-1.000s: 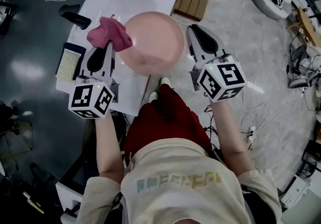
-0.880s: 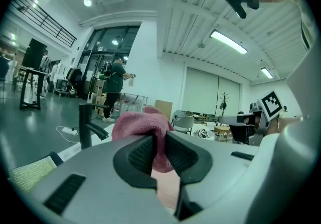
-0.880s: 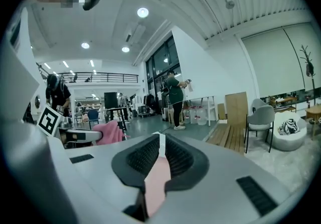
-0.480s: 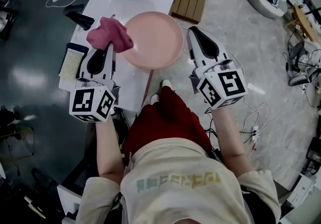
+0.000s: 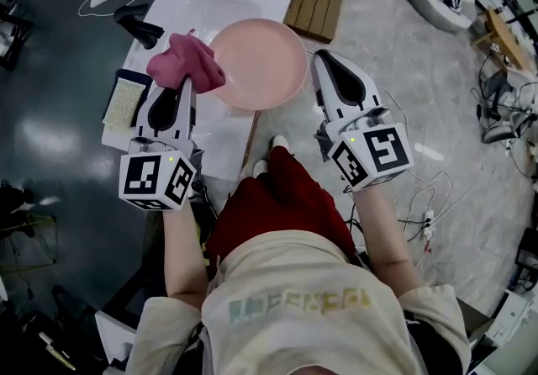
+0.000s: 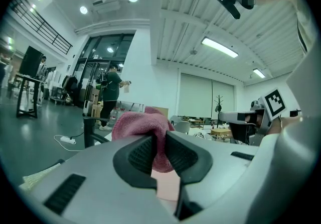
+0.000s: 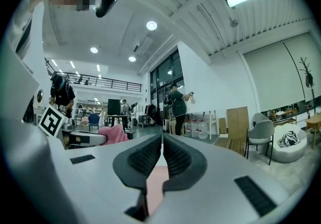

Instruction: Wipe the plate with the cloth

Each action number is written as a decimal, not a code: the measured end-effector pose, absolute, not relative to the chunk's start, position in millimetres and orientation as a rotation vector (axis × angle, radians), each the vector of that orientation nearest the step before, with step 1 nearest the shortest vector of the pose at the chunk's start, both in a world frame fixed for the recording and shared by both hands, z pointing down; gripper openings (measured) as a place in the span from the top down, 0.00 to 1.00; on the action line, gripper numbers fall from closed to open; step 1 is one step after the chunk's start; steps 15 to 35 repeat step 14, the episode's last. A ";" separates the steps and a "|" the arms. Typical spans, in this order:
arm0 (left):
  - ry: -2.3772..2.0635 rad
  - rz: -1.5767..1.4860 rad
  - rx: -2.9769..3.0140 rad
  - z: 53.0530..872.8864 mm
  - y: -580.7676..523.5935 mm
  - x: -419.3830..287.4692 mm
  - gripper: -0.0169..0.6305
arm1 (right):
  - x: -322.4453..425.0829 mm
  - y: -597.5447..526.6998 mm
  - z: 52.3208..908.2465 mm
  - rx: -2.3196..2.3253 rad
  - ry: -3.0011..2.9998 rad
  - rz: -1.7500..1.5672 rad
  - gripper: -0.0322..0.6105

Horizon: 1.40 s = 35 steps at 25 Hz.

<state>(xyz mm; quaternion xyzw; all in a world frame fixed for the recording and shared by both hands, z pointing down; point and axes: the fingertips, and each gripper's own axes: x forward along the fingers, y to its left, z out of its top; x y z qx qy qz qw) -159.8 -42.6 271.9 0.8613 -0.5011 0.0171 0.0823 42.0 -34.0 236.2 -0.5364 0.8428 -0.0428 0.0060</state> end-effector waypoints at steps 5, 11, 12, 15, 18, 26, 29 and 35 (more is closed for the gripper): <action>-1.514 0.042 2.572 269.2 -30.3 -163.0 0.88 | 35.8 -19.8 232.4 -1.651 2.648 -0.091 0.88; -1.526 0.039 2.568 269.4 -25.1 -165.4 0.88 | 34.5 -15.4 232.6 -1.644 2.649 -0.095 0.88; -1.528 0.037 2.565 269.5 -24.4 -166.5 0.88 | 33.9 -15.3 232.1 -1.641 2.651 -0.093 0.88; -1.531 0.037 2.562 269.5 -23.0 -168.7 0.88 | 32.5 -14.8 230.5 -1.634 2.655 -0.087 0.88; -1.531 0.037 2.562 269.5 -23.0 -168.7 0.88 | 32.5 -14.8 230.5 -1.634 2.655 -0.087 0.88; -1.531 0.037 2.562 269.5 -23.0 -168.7 0.88 | 32.5 -14.8 230.5 -1.634 2.655 -0.087 0.88; -1.531 0.037 2.562 269.5 -23.0 -168.7 0.88 | 32.5 -14.8 230.5 -1.634 2.655 -0.087 0.88; -1.531 0.037 2.562 269.5 -23.0 -168.7 0.88 | 32.5 -14.8 230.5 -1.634 2.655 -0.087 0.88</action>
